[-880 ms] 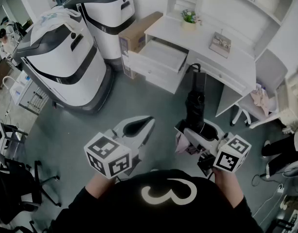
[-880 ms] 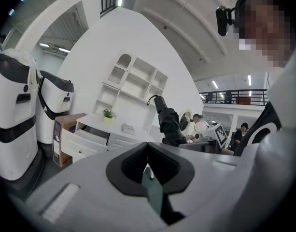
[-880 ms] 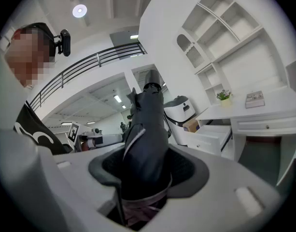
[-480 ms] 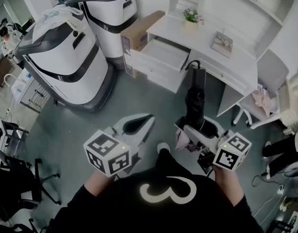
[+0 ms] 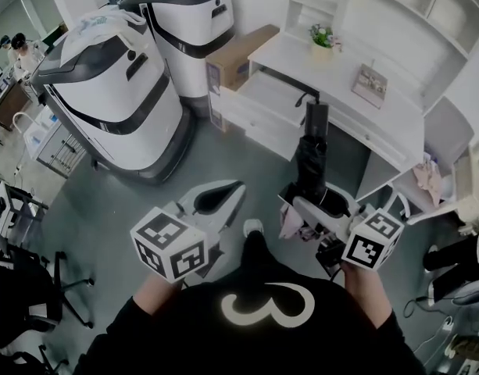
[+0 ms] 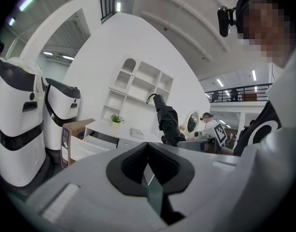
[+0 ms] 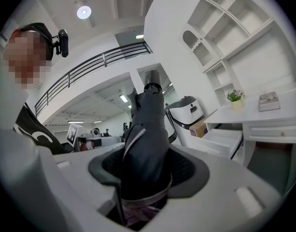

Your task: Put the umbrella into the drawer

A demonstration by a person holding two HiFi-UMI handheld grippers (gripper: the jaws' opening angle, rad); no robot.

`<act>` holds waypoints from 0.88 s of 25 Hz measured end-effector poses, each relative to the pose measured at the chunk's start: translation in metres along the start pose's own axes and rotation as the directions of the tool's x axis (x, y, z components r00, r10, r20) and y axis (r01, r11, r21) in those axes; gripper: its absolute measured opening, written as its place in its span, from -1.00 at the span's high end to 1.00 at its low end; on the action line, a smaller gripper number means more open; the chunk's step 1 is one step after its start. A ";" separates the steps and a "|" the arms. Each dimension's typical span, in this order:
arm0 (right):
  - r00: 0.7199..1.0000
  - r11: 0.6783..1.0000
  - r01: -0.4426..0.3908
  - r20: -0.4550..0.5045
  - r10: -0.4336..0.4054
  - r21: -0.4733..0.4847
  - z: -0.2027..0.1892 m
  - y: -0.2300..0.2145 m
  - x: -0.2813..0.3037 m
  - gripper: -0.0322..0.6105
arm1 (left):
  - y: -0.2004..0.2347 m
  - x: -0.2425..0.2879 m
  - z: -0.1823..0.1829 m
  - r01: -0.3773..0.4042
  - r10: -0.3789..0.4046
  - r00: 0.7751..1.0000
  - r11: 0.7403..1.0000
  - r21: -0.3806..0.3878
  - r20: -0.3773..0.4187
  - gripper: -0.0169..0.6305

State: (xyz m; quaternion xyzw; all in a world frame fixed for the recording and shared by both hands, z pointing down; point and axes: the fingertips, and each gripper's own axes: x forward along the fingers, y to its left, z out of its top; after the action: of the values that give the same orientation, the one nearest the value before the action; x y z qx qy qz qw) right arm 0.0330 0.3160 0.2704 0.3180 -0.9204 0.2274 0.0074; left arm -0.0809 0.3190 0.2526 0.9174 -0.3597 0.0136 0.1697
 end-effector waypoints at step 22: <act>0.992 0.993 0.044 -0.120 -0.031 0.110 0.090 -0.275 0.147 0.17 | 0.200 0.277 0.080 0.019 -0.028 0.993 0.996 -0.082 -0.116 0.92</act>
State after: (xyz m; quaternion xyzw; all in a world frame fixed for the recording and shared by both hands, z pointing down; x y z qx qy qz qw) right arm 0.0893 0.0013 0.3263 0.3213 -0.8978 0.2973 0.0483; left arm -0.0166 -0.0249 0.2783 0.9117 -0.3385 0.0509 0.2274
